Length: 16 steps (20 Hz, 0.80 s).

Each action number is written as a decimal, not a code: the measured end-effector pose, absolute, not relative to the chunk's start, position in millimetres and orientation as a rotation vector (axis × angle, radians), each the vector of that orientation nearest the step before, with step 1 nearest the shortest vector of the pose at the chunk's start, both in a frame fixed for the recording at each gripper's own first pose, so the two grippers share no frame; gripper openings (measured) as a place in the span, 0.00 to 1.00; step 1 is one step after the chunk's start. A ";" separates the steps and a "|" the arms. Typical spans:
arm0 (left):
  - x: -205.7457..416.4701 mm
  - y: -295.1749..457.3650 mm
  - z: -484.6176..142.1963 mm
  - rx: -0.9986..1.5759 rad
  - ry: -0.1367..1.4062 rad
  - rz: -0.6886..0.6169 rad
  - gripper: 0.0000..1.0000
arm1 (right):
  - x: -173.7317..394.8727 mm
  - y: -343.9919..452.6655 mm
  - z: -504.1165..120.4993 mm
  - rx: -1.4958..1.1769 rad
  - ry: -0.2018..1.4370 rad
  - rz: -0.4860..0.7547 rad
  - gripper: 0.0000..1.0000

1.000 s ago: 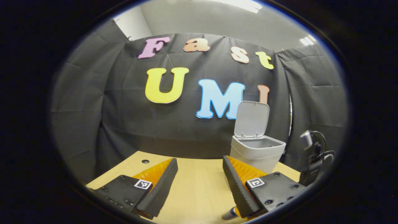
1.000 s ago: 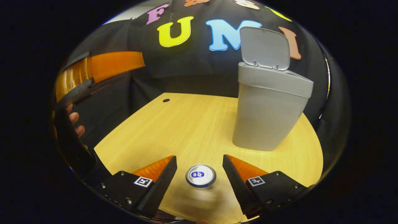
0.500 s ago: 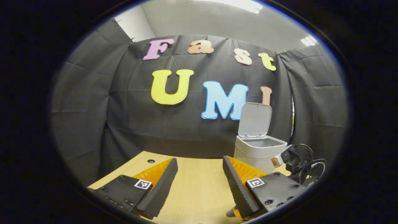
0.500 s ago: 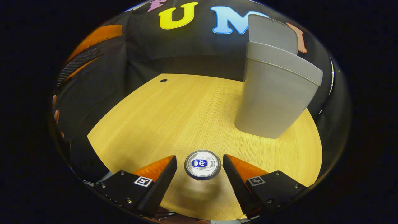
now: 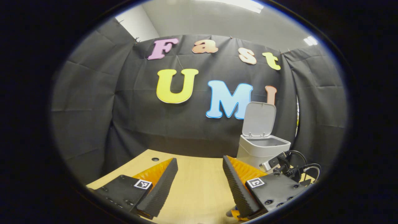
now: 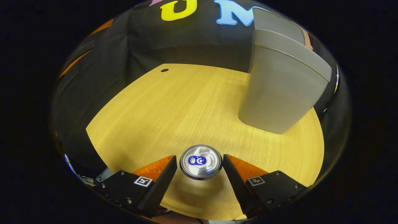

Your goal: Press the lid of the desktop garbage bin to open it, pick up the crumpled paper on the desktop and throw it into the bin, then pick up the pop can on the desktop and drop it into the bin, and finally close the garbage bin lid.

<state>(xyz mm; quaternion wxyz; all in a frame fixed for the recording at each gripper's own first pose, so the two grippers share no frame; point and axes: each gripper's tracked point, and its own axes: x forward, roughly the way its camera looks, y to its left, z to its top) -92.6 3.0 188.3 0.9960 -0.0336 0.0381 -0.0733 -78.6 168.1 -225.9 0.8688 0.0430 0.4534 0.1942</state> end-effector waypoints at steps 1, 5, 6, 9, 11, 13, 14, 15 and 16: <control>-92.6 4.2 188.4 -0.062 0.077 -0.143 0.95 | -79.8 168.5 -228.6 0.088 0.953 0.406 0.95; -90.4 6.5 187.1 -0.052 0.083 -0.136 0.96 | -81.0 167.2 -234.8 0.077 0.972 0.400 0.87; -89.7 6.7 186.6 -0.051 0.085 -0.134 0.96 | -80.8 166.5 -232.2 0.079 0.975 0.399 0.87; -86.5 4.9 184.9 -0.055 0.090 -0.137 0.96 | -80.7 166.9 -234.5 0.081 0.978 0.397 0.84; -86.5 1.7 184.0 -0.057 0.092 -0.143 0.95 | -78.6 165.6 -231.8 0.092 0.963 0.392 0.84; -84.4 -0.9 182.9 -0.060 0.094 -0.149 0.96 | -77.2 162.8 -227.1 0.132 0.951 0.387 0.83; -84.2 -3.3 182.2 -0.061 0.095 -0.152 0.96 | -75.7 158.8 -223.5 0.156 0.946 0.382 0.83; -83.3 -4.5 182.0 -0.061 0.097 -0.153 0.96 | -74.1 153.7 -219.3 0.178 0.935 0.377 0.83; -82.2 -4.7 181.3 -0.062 0.098 -0.155 0.96 | -72.1 149.2 -215.6 0.193 0.926 0.370 0.83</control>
